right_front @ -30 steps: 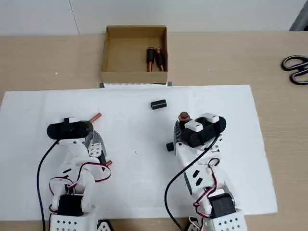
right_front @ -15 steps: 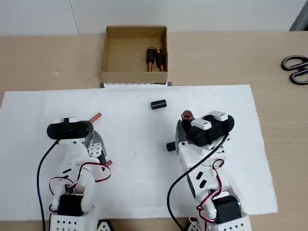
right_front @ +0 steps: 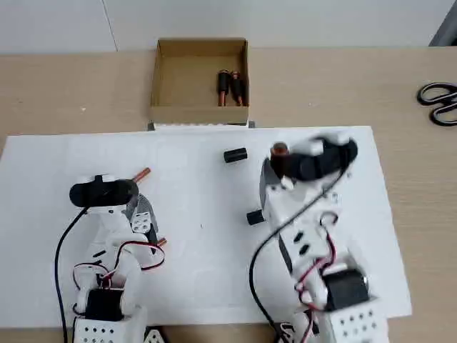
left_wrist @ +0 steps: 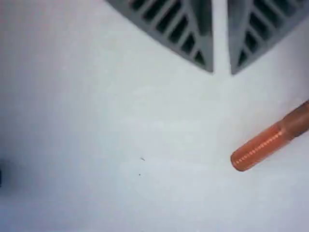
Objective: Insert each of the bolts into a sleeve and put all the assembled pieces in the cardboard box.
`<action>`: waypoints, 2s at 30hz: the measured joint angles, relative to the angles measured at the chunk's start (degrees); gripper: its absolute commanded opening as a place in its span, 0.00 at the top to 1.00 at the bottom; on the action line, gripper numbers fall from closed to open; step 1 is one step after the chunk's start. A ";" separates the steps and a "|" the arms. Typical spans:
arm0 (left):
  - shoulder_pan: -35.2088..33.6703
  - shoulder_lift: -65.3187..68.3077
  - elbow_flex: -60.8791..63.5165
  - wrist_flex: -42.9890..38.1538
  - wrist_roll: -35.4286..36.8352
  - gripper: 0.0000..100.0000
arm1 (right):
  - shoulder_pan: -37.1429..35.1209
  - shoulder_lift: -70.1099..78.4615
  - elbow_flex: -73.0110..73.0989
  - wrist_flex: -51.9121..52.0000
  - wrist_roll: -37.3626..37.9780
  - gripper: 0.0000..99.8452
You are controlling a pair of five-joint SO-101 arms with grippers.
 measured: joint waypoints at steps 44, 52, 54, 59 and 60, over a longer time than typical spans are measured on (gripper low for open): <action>0.00 0.00 0.00 0.00 0.00 0.99 | 0.09 75.34 -59.16 0.00 -0.26 1.00; 0.00 0.00 0.00 0.00 0.00 0.99 | 0.09 87.38 -68.13 0.00 0.18 1.00; 0.00 0.00 0.00 0.00 0.00 0.99 | 0.09 91.25 -71.74 0.00 1.23 1.00; 0.00 0.00 0.00 0.00 0.00 0.99 | 0.09 101.45 -83.25 0.00 3.34 1.00; 0.00 0.00 0.00 0.00 0.00 0.99 | 0.09 103.47 -85.98 0.00 3.78 1.00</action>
